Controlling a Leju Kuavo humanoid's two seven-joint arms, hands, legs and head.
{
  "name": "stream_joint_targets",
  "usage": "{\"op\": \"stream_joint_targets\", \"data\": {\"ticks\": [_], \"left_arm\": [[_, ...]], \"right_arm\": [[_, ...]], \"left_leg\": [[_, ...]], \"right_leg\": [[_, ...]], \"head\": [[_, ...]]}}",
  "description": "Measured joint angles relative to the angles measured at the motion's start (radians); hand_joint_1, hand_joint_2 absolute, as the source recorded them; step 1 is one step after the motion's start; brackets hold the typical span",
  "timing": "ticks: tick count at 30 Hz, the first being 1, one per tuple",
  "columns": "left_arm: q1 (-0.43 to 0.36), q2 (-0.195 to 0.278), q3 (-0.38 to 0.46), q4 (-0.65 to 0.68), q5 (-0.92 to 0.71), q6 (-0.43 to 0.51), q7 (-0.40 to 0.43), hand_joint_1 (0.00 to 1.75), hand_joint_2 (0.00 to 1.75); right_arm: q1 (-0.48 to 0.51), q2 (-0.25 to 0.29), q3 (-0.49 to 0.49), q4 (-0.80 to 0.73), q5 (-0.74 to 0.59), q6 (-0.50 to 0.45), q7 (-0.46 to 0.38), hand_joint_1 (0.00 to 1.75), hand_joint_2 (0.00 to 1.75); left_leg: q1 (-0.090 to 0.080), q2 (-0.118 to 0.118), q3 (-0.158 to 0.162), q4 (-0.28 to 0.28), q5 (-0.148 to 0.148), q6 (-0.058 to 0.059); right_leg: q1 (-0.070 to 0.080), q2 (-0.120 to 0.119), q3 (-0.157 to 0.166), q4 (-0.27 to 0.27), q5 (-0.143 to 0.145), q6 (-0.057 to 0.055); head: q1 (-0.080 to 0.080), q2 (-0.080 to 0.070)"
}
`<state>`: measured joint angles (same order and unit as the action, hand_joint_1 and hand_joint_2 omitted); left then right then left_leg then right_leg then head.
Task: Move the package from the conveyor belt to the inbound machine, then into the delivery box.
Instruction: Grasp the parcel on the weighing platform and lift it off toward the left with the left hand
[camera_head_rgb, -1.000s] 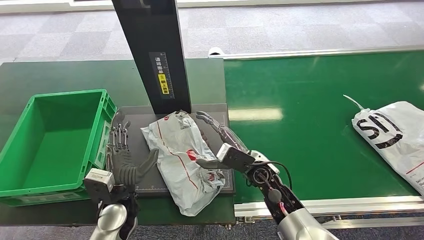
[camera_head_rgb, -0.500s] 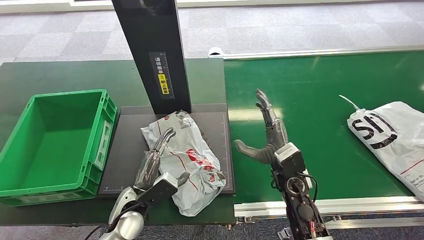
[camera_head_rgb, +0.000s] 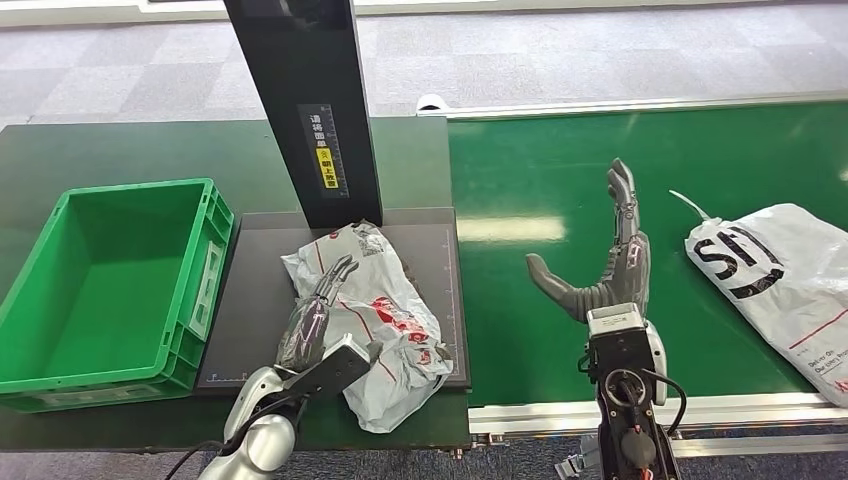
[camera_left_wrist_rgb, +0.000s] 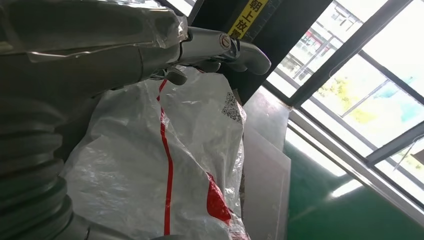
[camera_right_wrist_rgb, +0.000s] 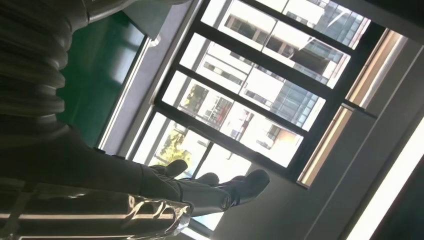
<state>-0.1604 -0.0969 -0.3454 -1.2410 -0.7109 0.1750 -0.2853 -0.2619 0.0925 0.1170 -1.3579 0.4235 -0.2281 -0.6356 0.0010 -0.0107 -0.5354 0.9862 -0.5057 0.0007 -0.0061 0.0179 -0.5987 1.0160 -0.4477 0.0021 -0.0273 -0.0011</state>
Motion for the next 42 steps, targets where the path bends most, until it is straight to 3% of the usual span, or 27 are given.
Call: {"op": "stream_joint_targets", "data": {"ticks": [3,7,8,11,12,21,28,33,42], "left_arm": [[-0.014,0.0,0.0,0.018,-0.121,0.035,0.093,0.0,1.75],[-0.047,0.0,0.0,0.071,-0.259,0.031,0.178,0.0,1.75],[-0.054,0.0,0.001,0.086,-0.274,0.023,0.18,0.15,1.75],[-0.069,-0.003,0.002,0.123,-0.287,0.014,0.167,1.4,1.75],[-0.071,-0.004,0.004,0.131,-0.284,0.015,0.156,1.69,1.75],[-0.071,-0.006,0.014,0.165,-0.274,0.026,0.112,1.75,1.75],[-0.07,-0.007,0.015,0.178,-0.252,0.028,0.077,1.75,1.75],[-0.068,-0.008,0.015,0.181,-0.239,0.033,0.058,1.75,1.75],[-0.064,-0.016,0.027,0.157,-0.052,0.091,-0.057,1.75,1.75]], "right_arm": [[0.016,0.004,-0.004,-0.021,0.038,-0.057,0.014,0.0,1.75],[0.036,0.009,-0.017,-0.028,0.04,-0.065,0.043,0.0,1.75],[0.038,0.011,-0.022,-0.024,0.037,-0.062,0.045,0.0,1.75],[0.038,0.016,-0.039,-0.005,0.026,-0.049,0.049,0.0,1.75],[0.038,0.019,-0.045,0.002,0.019,-0.043,0.05,0.0,1.75],[0.045,0.042,-0.099,0.042,-0.082,0.021,0.05,0.0,1.75],[0.047,0.064,-0.17,0.073,-0.331,0.224,0.084,0.0,1.75],[0.047,0.07,-0.198,0.104,-0.387,0.273,0.087,0.0,1.75],[0.044,0.09,-0.254,0.135,-0.664,0.421,0.102,0.0,1.75]], "left_leg": [[0.0,0.0,0.0,0.0,0.0,0.0],[0.0,0.0,0.0,0.0,0.0,0.0],[0.0,0.0,0.0,0.0,0.0,0.0],[0.0,0.0,0.0,0.0,0.0,0.0],[0.0,0.0,0.0,0.0,0.0,0.0],[0.0,0.0,0.0,0.0,0.0,0.0],[0.0,0.0,0.0,0.0,0.0,0.0],[0.0,0.0,0.0,0.0,0.0,0.0],[0.0,0.0,0.0,0.0,0.0,0.0]], "right_leg": [[0.0,0.0,0.0,0.0,0.0,0.0],[0.0,0.0,0.0,0.0,0.0,0.0],[0.0,0.0,0.0,0.0,0.0,0.0],[0.0,0.0,0.001,0.0,0.0,0.0],[0.0,0.0,0.001,0.0,0.0,0.0],[0.0,0.0,0.001,0.0,0.0,0.0],[0.0,0.0,0.001,0.0,0.0,0.0],[0.0,0.0,0.001,0.0,0.0,0.0],[0.0,0.0,0.0,0.0,0.0,0.0]], "head": [[0.0,0.0],[0.0,0.0],[0.0,0.0],[0.0,0.0],[0.0,0.0],[0.0,0.0],[0.0,0.0],[0.0,0.0],[0.0,0.0]]}}
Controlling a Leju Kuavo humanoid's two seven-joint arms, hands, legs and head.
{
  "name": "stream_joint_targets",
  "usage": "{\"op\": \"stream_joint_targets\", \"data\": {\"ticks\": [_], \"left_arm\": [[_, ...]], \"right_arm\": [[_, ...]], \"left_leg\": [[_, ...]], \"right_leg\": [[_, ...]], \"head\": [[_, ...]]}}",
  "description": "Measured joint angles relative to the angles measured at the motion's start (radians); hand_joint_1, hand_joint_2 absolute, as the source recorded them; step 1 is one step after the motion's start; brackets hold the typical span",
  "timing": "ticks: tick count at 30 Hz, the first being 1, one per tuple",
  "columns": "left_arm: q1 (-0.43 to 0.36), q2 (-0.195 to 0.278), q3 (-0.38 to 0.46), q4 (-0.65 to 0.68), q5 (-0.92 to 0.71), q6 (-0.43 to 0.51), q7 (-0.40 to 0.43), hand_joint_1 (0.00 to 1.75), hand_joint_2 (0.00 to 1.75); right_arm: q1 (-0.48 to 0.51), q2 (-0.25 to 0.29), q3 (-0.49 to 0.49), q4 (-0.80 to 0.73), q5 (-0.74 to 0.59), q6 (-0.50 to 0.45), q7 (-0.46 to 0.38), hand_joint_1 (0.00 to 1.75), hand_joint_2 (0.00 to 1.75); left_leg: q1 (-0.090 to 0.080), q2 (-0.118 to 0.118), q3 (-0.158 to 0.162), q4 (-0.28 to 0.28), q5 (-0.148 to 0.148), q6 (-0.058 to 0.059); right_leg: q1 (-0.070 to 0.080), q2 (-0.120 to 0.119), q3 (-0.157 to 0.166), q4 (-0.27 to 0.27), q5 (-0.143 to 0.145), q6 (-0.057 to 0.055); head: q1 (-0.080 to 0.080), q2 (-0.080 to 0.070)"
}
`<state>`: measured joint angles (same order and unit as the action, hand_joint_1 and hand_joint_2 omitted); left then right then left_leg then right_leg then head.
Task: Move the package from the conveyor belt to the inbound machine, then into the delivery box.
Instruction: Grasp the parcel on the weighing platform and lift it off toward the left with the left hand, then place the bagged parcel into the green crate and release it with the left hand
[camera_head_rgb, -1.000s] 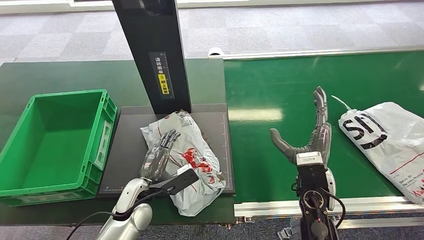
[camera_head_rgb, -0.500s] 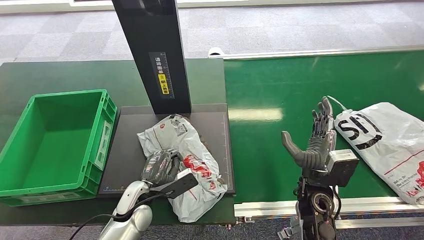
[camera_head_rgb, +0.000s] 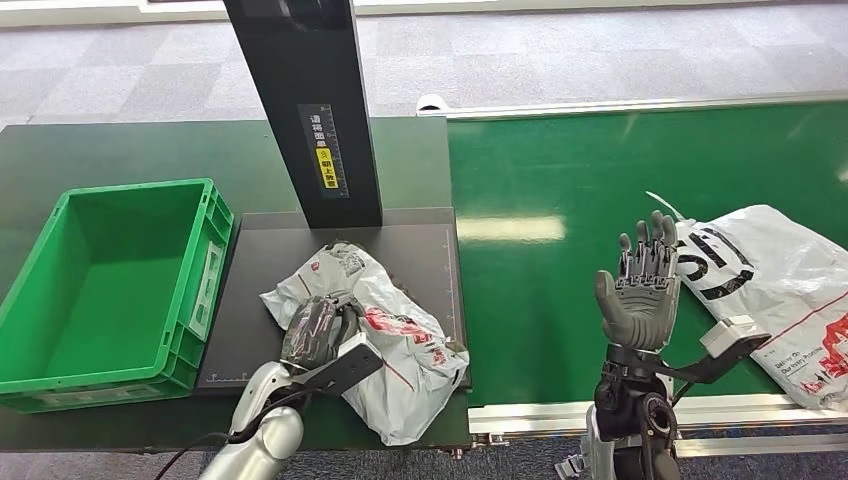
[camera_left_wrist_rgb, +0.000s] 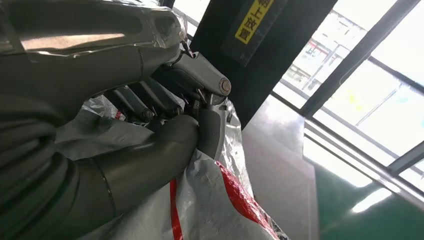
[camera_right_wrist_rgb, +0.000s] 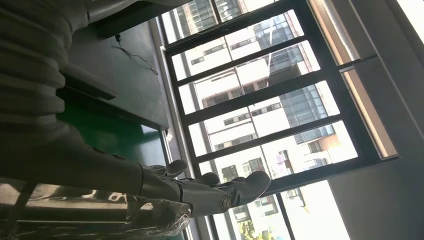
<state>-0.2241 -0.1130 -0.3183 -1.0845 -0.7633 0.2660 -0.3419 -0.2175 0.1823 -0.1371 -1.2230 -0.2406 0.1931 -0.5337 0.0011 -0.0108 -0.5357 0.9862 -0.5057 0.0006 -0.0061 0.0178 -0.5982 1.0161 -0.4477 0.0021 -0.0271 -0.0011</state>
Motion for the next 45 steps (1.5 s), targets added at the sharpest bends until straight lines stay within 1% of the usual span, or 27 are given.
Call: {"op": "stream_joint_targets", "data": {"ticks": [2,6,8,10,13,15,17,20,24,26,29,34,39,42,45], "left_arm": [[0.001,-0.002,0.006,-0.013,0.036,0.012,-0.02,1.75,1.75],[0.002,-0.004,0.014,-0.028,0.057,0.023,-0.038,1.75,1.75],[0.006,-0.007,0.017,-0.037,0.081,0.053,-0.074,1.75,1.75],[0.011,-0.011,0.021,-0.055,0.124,0.127,-0.148,1.75,1.75],[0.019,-0.016,0.026,-0.112,0.2,0.268,-0.276,1.75,1.75],[0.022,-0.017,0.028,-0.163,0.226,0.349,-0.328,1.75,1.75],[0.029,-0.02,0.033,-0.223,0.212,0.4,-0.348,1.75,1.75],[0.044,-0.035,0.067,-0.352,0.109,0.416,-0.354,1.75,1.75],[0.049,-0.061,0.157,-0.556,-0.059,0.417,-0.356,1.75,1.75],[0.048,-0.068,0.203,-0.643,-0.102,0.417,-0.356,1.75,1.75],[0.048,-0.074,0.243,-0.723,-0.113,0.417,-0.356,1.75,1.75],[0.048,-0.08,0.273,-0.786,-0.127,0.417,-0.356,1.75,1.75],[0.031,-0.082,0.333,-0.852,-0.254,0.417,-0.356,1.75,1.75],[0.019,-0.084,0.396,-0.839,-0.331,0.417,-0.356,1.75,1.75],[0.002,-0.086,0.479,-0.765,-0.397,0.416,-0.341,1.75,1.75]], "right_arm": [[0.0,0.002,-0.007,0.002,-0.022,0.003,0.0,0.0,1.75],[-0.001,0.004,-0.016,0.007,-0.031,0.004,0.0,0.0,1.75],[-0.002,0.005,-0.019,0.009,-0.033,0.002,-0.001,0.0,1.75],[-0.003,0.006,-0.022,0.012,-0.038,-0.004,-0.002,0.0,1.75],[-0.004,0.007,-0.021,0.018,-0.049,-0.016,-0.007,0.0,1.75],[-0.005,0.007,-0.017,0.023,-0.055,-0.019,-0.011,0.0,1.75],[-0.009,0.007,-0.011,0.03,-0.059,-0.02,-0.017,0.0,1.75],[-0.016,0.004,0.004,0.045,-0.064,-0.02,-0.024,0.0,1.75],[-0.022,-0.001,0.02,0.06,-0.066,-0.025,-0.025,0.0,1.75],[-0.023,-0.004,0.027,0.065,-0.067,-0.026,-0.026,0.0,1.75],[-0.025,-0.006,0.032,0.069,-0.068,-0.026,-0.026,0.0,1.75],[-0.031,-0.008,0.036,0.077,-0.068,-0.026,-0.026,0.0,1.75],[-0.035,-0.011,0.045,0.086,-0.068,-0.026,-0.025,0.0,1.75],[-0.034,-0.012,0.052,0.089,-0.066,-0.025,-0.025,0.0,1.75],[-0.03,-0.013,0.053,0.089,-0.061,-0.021,-0.028,0.0,1.75]], "left_leg": [[0.0,0.0,0.0,0.0,0.0,0.0],[0.0,0.0,0.0,0.0,0.0,0.0],[0.0,0.0,0.0,0.0,0.0,0.0],[0.0,0.0,0.0,0.0,0.0,0.0],[0.0,0.0,0.0,0.0,0.0,0.0],[0.0,0.0,0.0,0.0,0.0,0.0],[0.0,0.0,0.0,0.0,0.0,0.0],[0.0,0.0,0.0,0.0,0.0,0.0],[0.0,0.0,0.0,0.0,0.0,0.0],[0.0,0.0,0.0,0.0,0.0,0.0],[0.0,0.0,0.0,0.0,0.0,0.0],[0.0,0.0,0.0,0.0,0.0,0.0],[0.0,0.0,0.0,0.0,0.0,0.0],[0.0,0.0,0.001,0.0,0.0,0.0],[0.0,0.0,0.001,0.0,0.0,0.0]], "right_leg": [[0.0,0.0,0.0,0.0,0.0,0.0],[0.0,0.0,0.0,0.0,0.0,0.0],[0.0,0.0,0.0,0.0,0.0,0.0],[0.0,0.0,0.0,0.0,0.0,0.0],[0.0,0.0,0.0,0.0,0.0,0.0],[0.0,0.0,0.0,0.0,0.0,0.0],[0.0,0.0,0.0,0.0,0.0,0.0],[0.0,0.0,0.0,0.0,0.0,0.0],[0.0,0.0,0.0,0.0,0.0,0.0],[0.0,0.0,0.0,0.0,0.0,0.0],[0.0,0.0,0.0,0.0,0.0,0.0],[0.0,0.0,0.0,0.0,0.0,0.0],[0.0,0.0,0.0,0.0,0.0,0.0],[0.0,0.0,0.0,0.0,0.0,0.0],[0.0,0.0,0.0,0.0,0.0,0.0]], "head": [[0.0,0.0],[0.0,0.0],[0.0,0.0],[0.0,0.0],[0.0,0.0],[0.0,0.0],[0.0,0.0],[0.0,0.0],[0.0,0.0],[0.0,0.0],[0.0,0.0],[0.0,0.0],[0.0,0.0],[0.0,0.0],[0.0,0.0]]}}
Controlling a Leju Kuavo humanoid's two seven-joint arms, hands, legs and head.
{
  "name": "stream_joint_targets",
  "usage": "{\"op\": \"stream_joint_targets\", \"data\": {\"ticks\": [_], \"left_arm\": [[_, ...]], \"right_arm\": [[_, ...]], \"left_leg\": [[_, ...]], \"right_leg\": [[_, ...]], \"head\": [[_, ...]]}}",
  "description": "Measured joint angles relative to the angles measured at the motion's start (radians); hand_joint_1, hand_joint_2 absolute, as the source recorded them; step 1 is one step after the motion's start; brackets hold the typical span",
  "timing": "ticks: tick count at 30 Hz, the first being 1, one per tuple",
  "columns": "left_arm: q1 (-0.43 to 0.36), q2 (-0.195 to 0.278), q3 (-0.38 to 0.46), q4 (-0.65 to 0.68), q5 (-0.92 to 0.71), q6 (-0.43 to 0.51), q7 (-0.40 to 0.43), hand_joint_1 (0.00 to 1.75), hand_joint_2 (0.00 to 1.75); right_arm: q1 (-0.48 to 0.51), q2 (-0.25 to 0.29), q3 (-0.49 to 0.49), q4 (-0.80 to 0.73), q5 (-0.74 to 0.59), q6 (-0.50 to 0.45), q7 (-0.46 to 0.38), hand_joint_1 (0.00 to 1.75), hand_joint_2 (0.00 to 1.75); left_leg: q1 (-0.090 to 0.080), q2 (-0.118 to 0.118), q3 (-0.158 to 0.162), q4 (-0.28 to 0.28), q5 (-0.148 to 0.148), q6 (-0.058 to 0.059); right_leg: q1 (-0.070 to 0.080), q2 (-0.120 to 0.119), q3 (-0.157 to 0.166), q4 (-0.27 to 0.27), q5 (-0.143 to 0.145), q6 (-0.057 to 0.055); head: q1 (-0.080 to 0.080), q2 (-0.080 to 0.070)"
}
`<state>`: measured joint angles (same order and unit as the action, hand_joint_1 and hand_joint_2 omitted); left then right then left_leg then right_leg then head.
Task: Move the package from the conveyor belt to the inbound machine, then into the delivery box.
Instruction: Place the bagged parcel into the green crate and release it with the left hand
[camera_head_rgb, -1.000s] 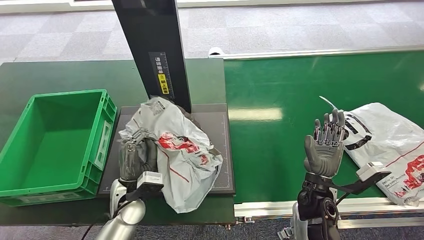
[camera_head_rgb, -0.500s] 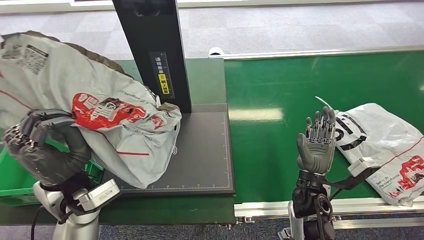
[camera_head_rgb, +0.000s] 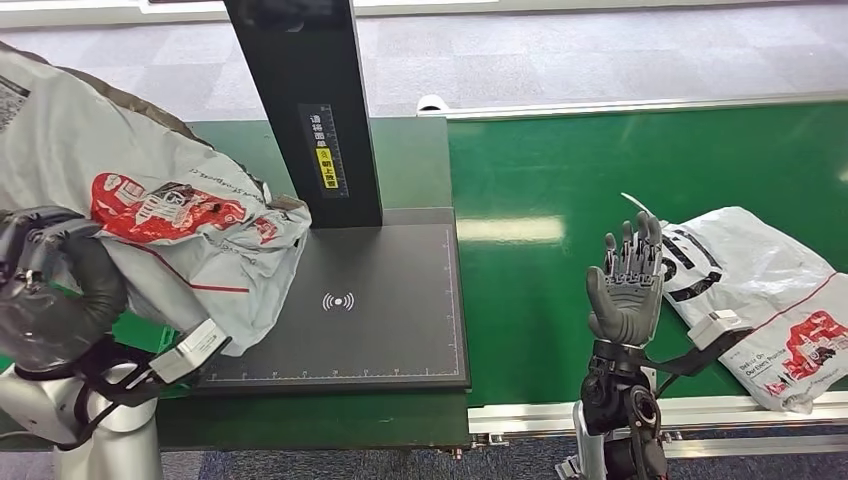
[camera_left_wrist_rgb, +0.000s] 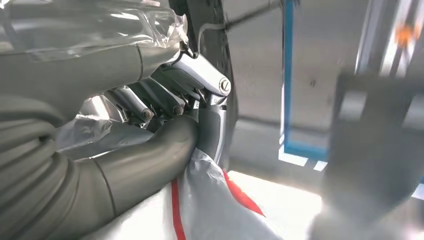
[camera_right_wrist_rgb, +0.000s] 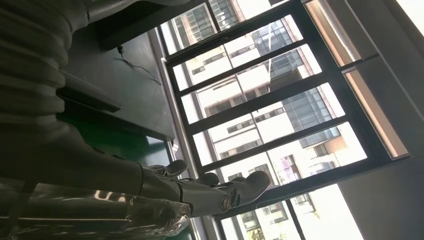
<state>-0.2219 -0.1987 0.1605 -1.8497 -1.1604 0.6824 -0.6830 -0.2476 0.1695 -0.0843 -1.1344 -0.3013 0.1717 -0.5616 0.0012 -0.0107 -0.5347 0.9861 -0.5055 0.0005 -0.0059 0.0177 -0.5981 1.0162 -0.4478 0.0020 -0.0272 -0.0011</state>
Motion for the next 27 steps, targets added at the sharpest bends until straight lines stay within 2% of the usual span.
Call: {"op": "stream_joint_targets", "data": {"ticks": [1,2,3,6,8,13,18,21,27], "left_arm": [[-0.008,0.003,0.026,0.037,-0.028,0.0,0.024,1.75,1.75],[-0.017,0.011,0.052,0.09,-0.067,-0.003,0.087,1.75,1.75],[-0.026,0.027,0.07,0.153,-0.11,-0.009,0.187,1.75,1.75],[-0.053,0.119,0.087,0.366,-0.188,-0.063,0.538,1.75,1.75],[-0.069,0.181,0.088,0.49,-0.173,-0.11,0.636,1.75,1.75],[-0.099,0.275,0.089,0.712,-0.125,-0.193,0.684,1.75,1.75],[-0.139,0.347,0.092,0.852,-0.187,-0.238,0.792,1.75,1.75],[-0.16,0.371,0.092,0.903,-0.205,-0.246,0.809,1.75,1.75],[-0.181,0.387,0.092,0.952,-0.21,-0.247,0.811,1.75,1.75]], "right_arm": [[0.003,0.0,0.0,-0.001,0.001,0.001,-0.001,0.0,1.75],[0.008,0.0,0.0,-0.003,0.001,0.001,-0.001,0.0,1.75],[0.013,0.0,0.0,-0.006,0.002,0.0,0.0,0.0,1.75],[0.025,-0.003,0.0,-0.013,0.008,0.002,0.01,0.0,1.75],[0.027,-0.005,-0.001,-0.013,0.014,0.011,0.016,0.0,1.75],[0.026,-0.006,0.0,-0.012,0.03,0.03,0.022,0.0,1.75],[0.019,-0.004,0.003,-0.006,0.037,0.035,0.026,0.0,1.75],[0.014,-0.004,0.004,-0.002,0.037,0.036,0.027,0.0,1.75],[0.009,-0.003,0.004,0.004,0.037,0.037,0.028,0.0,1.75]], "left_leg": [[0.0,0.0,0.0,0.0,0.0,0.0],[0.0,0.0,0.0,0.0,0.0,0.0],[0.0,0.0,0.001,0.0,0.0,0.0],[0.0,0.003,0.001,0.0,0.001,-0.001],[0.001,0.004,0.001,0.0,0.001,-0.001],[0.001,0.003,0.0,0.0,0.001,-0.001],[0.0,0.002,0.0,0.0,0.001,-0.001],[0.0,0.002,0.0,0.0,0.001,-0.001],[0.001,0.002,0.002,-0.001,0.001,-0.001]], "right_leg": [[0.0,0.0,0.0,0.0,0.0,0.0],[0.0,0.0,0.0,0.0,0.0,0.0],[0.0,0.0,0.0,0.0,0.0,0.0],[0.001,0.002,0.0,0.0,0.001,-0.001],[0.001,0.003,0.0,0.001,0.001,-0.001],[0.001,0.002,-0.001,0.001,0.001,-0.001],[0.0,0.002,0.0,0.001,0.001,-0.001],[0.0,0.002,0.001,0.001,0.001,-0.001],[0.0,0.002,0.002,0.001,0.001,-0.001]], "head": [[0.0,0.0],[0.0,0.0],[0.0,0.0],[0.0,0.0],[0.0,0.0],[0.0,0.0],[0.0,0.0],[0.0,0.0],[0.0,0.0]]}}
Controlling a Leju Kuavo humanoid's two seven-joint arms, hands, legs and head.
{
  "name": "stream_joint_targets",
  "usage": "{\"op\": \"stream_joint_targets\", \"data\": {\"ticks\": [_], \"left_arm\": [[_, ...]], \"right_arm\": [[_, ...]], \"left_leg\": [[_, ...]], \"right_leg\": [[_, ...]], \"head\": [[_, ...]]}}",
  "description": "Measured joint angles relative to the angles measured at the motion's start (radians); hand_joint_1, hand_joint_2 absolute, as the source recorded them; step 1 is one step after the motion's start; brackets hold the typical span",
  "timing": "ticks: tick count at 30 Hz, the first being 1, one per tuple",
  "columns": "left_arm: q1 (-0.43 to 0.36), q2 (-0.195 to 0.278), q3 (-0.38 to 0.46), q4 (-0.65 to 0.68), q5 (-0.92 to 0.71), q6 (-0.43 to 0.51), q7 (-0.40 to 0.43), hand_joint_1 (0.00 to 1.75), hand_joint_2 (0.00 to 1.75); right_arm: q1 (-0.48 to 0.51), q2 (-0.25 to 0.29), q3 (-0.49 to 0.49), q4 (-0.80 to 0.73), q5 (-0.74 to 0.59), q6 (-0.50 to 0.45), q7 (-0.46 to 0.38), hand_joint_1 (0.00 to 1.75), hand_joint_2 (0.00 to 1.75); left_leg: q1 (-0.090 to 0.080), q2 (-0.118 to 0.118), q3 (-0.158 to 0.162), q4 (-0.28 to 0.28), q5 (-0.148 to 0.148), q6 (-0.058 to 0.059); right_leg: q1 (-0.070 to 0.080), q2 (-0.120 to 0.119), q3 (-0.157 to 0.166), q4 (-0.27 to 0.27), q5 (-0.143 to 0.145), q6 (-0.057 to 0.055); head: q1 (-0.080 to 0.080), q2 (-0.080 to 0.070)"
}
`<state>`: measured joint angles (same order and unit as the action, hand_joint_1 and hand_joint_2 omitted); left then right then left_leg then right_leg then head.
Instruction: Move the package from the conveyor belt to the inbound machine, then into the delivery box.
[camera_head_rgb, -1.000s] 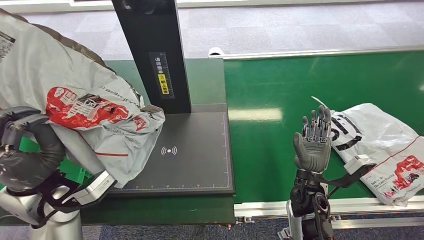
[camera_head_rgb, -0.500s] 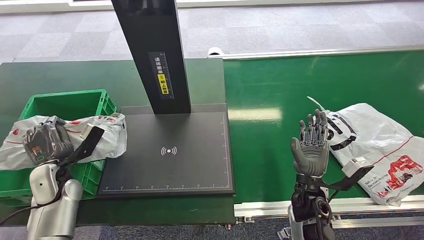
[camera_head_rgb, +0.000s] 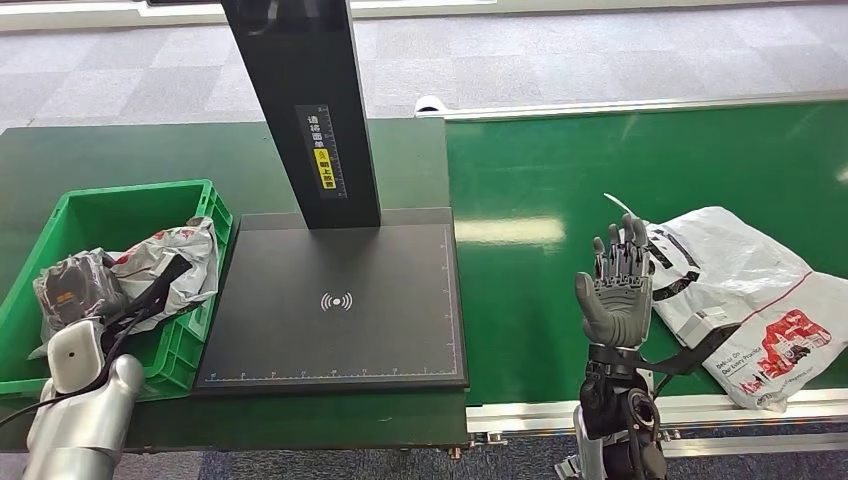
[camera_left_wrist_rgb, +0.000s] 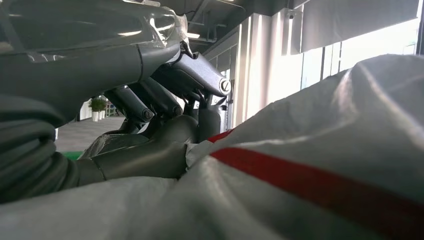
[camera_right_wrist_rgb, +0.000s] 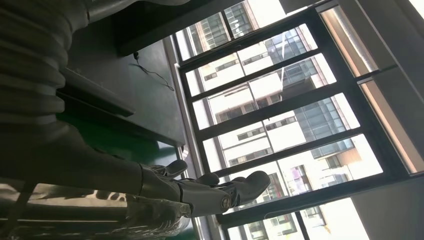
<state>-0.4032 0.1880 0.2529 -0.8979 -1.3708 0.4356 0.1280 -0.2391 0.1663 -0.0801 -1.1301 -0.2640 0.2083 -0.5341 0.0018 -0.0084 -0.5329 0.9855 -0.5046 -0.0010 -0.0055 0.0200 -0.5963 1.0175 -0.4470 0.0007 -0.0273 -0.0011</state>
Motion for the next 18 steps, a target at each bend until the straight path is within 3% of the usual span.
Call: {"op": "stream_joint_targets", "data": {"ticks": [7,9,10,13,14,18], "left_arm": [[-0.007,0.004,0.002,0.013,0.005,-0.019,-0.006,1.75,1.75],[-0.005,0.003,0.006,0.009,0.033,-0.024,-0.031,1.61,1.75],[-0.003,0.0,0.009,0.003,0.063,-0.018,-0.054,1.34,1.75],[0.012,-0.015,0.028,-0.03,0.206,0.011,-0.143,0.17,1.75],[0.018,-0.021,0.033,-0.042,0.251,0.024,-0.168,0.0,1.75],[0.042,-0.037,0.046,-0.089,0.361,0.143,-0.278,0.0,1.75]], "right_arm": [[-0.001,0.0,0.0,0.002,0.0,0.001,0.0,0.0,1.75],[0.0,0.0,0.0,0.002,0.0,0.002,0.0,0.0,1.75],[0.0,0.0,0.0,0.002,0.0,0.002,0.0,0.0,1.75],[0.004,0.001,0.0,0.002,0.0,0.003,0.001,0.0,1.75],[0.006,0.002,0.0,0.002,0.0,0.003,0.001,0.0,1.75],[0.013,0.006,0.0,0.002,-0.001,0.004,0.002,0.0,1.75]], "left_leg": [[0.0,0.0,0.001,0.0,0.0,0.0],[0.0,0.0,0.001,0.0,0.0,0.0],[0.0,0.0,0.001,0.0,0.0,0.0],[0.0,0.0,0.001,0.0,0.0,0.0],[0.0,0.0,0.001,0.0,0.0,0.0],[0.0,0.0,-0.001,0.0,0.0,0.0]], "right_leg": [[0.0,0.0,0.001,0.0,0.0,0.0],[0.0,0.0,0.001,0.0,0.0,0.0],[0.0,0.0,0.0,0.0,0.0,0.0],[0.0,0.0,0.0,0.0,0.0,0.0],[0.0,0.0,0.0,0.0,0.0,0.0],[0.0,0.0,-0.002,0.0,0.0,0.0]], "head": [[0.0,0.0],[0.0,0.0],[0.0,0.0],[0.0,0.0],[0.0,0.0],[0.0,0.0]]}}
